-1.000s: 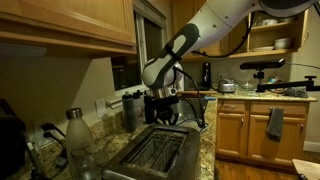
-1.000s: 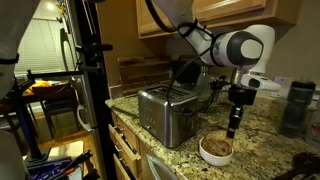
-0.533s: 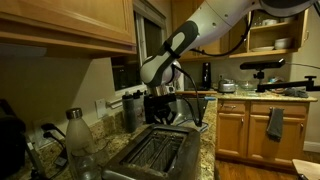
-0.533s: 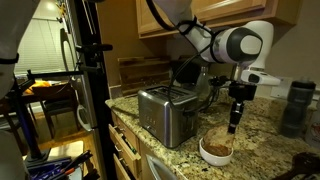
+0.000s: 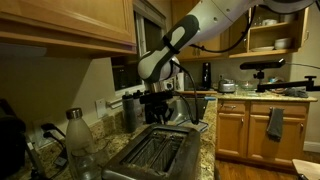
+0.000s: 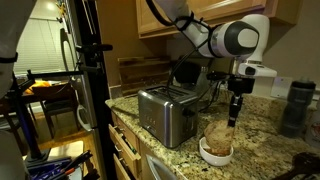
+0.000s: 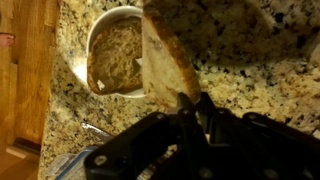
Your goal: Put two slices of bread into the toaster.
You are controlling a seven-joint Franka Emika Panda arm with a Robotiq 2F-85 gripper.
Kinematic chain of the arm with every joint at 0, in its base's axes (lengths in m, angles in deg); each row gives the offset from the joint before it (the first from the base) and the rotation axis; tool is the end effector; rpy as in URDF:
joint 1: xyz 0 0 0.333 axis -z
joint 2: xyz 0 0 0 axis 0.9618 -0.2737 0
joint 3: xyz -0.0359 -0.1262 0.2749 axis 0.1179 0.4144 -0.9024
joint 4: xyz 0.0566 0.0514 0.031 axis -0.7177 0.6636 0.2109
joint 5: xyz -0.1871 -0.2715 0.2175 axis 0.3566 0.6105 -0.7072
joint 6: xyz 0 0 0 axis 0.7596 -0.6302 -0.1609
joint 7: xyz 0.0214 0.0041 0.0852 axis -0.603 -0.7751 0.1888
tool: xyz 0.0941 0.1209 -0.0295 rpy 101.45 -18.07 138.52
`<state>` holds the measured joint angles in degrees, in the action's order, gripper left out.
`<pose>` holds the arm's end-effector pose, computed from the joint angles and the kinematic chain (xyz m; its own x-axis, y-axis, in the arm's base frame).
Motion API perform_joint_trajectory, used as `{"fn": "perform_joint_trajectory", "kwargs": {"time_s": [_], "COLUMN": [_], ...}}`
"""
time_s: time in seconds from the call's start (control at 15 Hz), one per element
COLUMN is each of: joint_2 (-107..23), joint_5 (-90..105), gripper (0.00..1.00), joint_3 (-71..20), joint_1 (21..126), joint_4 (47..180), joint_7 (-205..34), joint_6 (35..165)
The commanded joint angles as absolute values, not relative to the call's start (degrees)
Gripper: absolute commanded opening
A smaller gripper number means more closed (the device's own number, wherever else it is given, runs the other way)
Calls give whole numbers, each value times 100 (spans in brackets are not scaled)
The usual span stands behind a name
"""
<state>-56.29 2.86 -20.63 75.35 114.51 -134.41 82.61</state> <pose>0.6533 -0.1048 0.2415 0.4521 -0.8917 -0.0213 -0.8836 -0.4510 0.1257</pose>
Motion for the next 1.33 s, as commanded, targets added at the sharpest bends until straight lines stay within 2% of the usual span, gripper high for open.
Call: {"fn": "perform_joint_trajectory", "kwargs": {"time_s": [0.0,0.73,1.27], "joint_2": [-5134,-4609,-3854], "joint_5": [393,526,1321], "gripper": [10,10,10], "joint_3": [-1990,-2011,-2104], "joint_1": [7361,7284,6912], "joint_4": [11866,12153,12527], "joint_7": [-13803,-14294,-15302], "joint_6": [8424,8606,8530]}}
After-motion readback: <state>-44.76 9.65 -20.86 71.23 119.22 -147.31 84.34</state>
